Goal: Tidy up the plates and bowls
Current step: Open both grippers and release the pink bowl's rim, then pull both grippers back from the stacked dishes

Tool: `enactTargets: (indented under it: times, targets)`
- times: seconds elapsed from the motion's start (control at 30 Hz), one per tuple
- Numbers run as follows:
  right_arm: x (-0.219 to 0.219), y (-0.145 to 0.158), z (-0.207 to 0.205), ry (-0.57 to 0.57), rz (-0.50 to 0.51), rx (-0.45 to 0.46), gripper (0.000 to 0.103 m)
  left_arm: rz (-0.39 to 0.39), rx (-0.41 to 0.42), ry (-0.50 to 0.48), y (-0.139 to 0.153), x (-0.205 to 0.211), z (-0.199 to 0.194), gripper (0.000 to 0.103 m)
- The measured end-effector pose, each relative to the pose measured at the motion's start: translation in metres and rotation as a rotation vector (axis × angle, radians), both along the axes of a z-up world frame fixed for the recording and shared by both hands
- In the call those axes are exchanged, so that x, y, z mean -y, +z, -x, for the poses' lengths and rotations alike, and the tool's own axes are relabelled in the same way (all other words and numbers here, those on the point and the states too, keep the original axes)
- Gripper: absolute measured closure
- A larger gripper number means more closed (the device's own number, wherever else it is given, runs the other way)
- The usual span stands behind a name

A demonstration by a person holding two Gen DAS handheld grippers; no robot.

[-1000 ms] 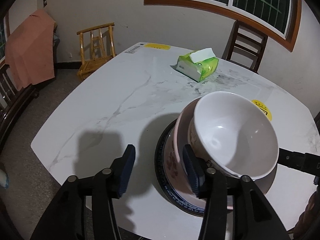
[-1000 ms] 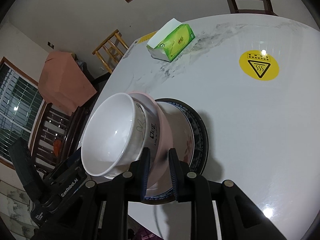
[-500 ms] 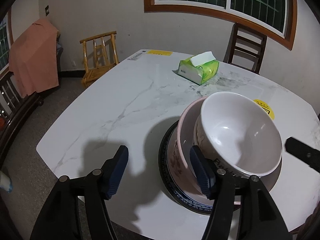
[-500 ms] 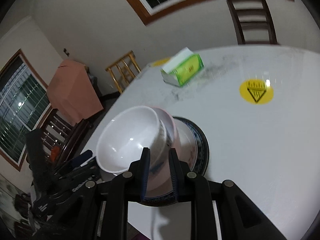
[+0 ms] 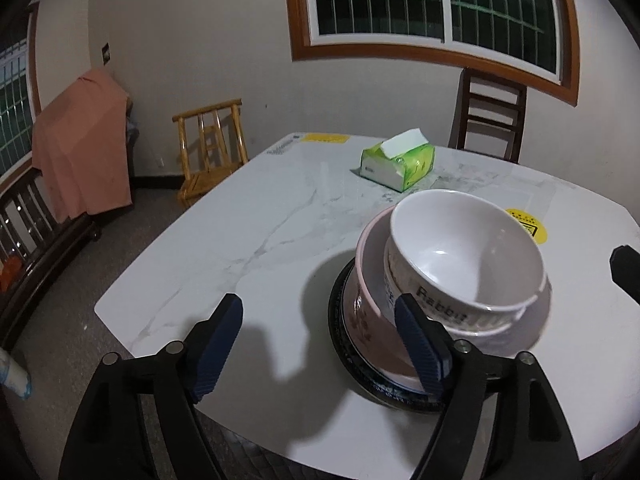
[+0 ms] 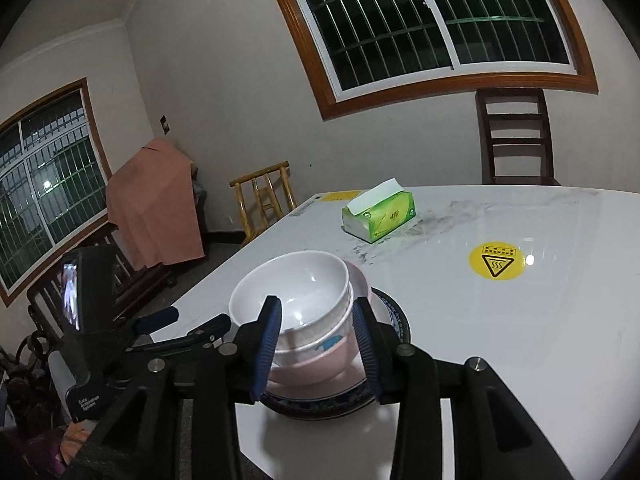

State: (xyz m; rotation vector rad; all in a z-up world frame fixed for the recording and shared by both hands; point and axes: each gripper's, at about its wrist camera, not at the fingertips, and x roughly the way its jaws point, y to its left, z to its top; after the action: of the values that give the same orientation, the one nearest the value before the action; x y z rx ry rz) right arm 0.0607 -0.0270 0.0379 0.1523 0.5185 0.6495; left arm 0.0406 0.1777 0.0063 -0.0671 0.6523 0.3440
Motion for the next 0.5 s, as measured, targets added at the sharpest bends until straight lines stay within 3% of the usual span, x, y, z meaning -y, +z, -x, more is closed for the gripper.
enactTargets:
  times: [0.13, 0.2, 0.4, 0.5]
  targets:
    - [0.009, 0.004, 0.010, -0.034, -0.005, 0.027, 0.065, 0.015, 0.083, -0.046, 0.006, 0.006, 0.012, 0.024]
    - [0.014, 0.006, 0.016, -0.057, -0.009, 0.045, 0.065, 0.039, 0.142, -0.078, 0.009, 0.009, 0.018, 0.017]
    - [0.022, 0.002, 0.027, -0.117, 0.007, 0.067, 0.062, 0.050, 0.324, -0.067, 0.013, 0.016, 0.043, 0.009]
    - [0.023, -0.003, 0.029, -0.128, 0.004, 0.053, 0.061, 0.025, 0.321, -0.066, 0.012, 0.022, 0.044, 0.007]
